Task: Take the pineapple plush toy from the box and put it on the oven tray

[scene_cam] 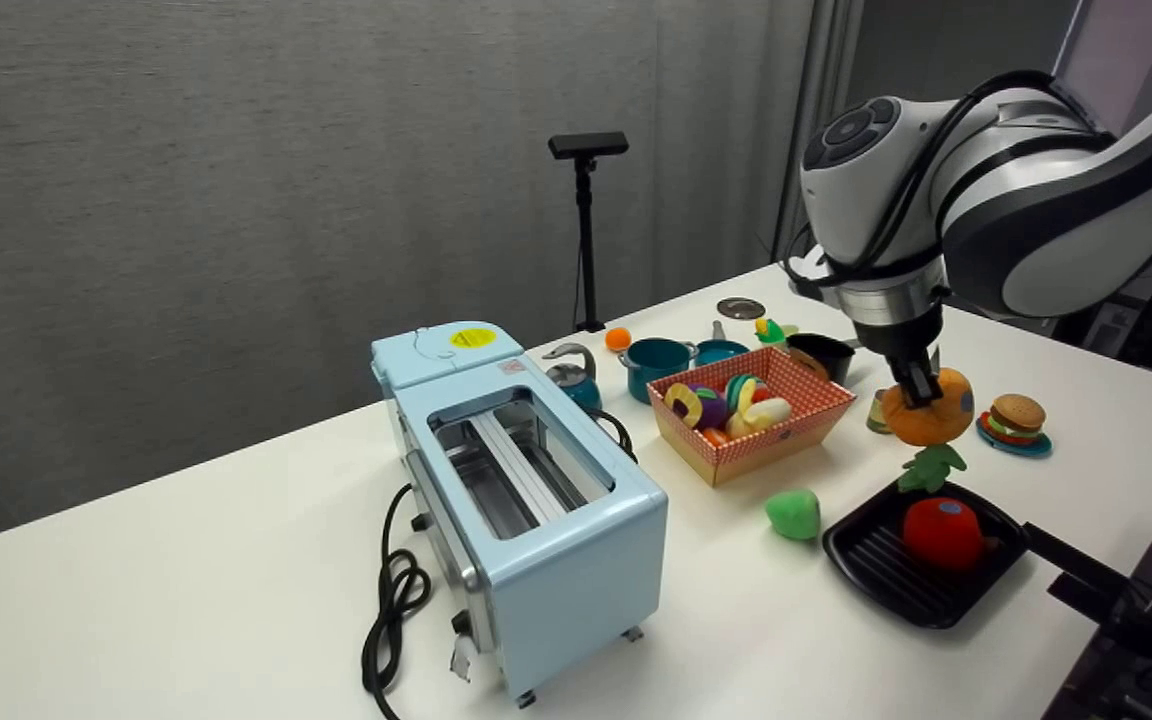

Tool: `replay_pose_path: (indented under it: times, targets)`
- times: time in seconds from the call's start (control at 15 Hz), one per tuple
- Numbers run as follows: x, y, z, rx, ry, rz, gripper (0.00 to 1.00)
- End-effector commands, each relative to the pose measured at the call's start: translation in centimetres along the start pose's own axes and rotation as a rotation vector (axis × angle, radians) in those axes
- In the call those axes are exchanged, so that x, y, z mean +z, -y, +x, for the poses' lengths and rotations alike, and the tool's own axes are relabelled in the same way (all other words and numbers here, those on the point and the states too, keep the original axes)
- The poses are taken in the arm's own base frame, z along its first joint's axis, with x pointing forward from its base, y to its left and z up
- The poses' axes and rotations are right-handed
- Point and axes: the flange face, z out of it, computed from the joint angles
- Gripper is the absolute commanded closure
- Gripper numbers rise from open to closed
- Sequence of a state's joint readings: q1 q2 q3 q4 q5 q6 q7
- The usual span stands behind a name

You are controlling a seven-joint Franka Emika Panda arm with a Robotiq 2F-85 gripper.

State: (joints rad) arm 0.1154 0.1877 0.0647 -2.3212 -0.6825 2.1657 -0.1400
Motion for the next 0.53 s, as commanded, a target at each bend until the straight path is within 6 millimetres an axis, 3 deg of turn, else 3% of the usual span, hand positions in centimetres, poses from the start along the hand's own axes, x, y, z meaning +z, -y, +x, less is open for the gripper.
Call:
replay_pose_path:
  times: [0.0,0.47]
  targets:
    - [-0.4,2.7,-1.0,-0.047,0.01,-0.066,0.96]
    - [-0.2,6.0,-0.8,-0.139,0.037,-0.127,0.96]
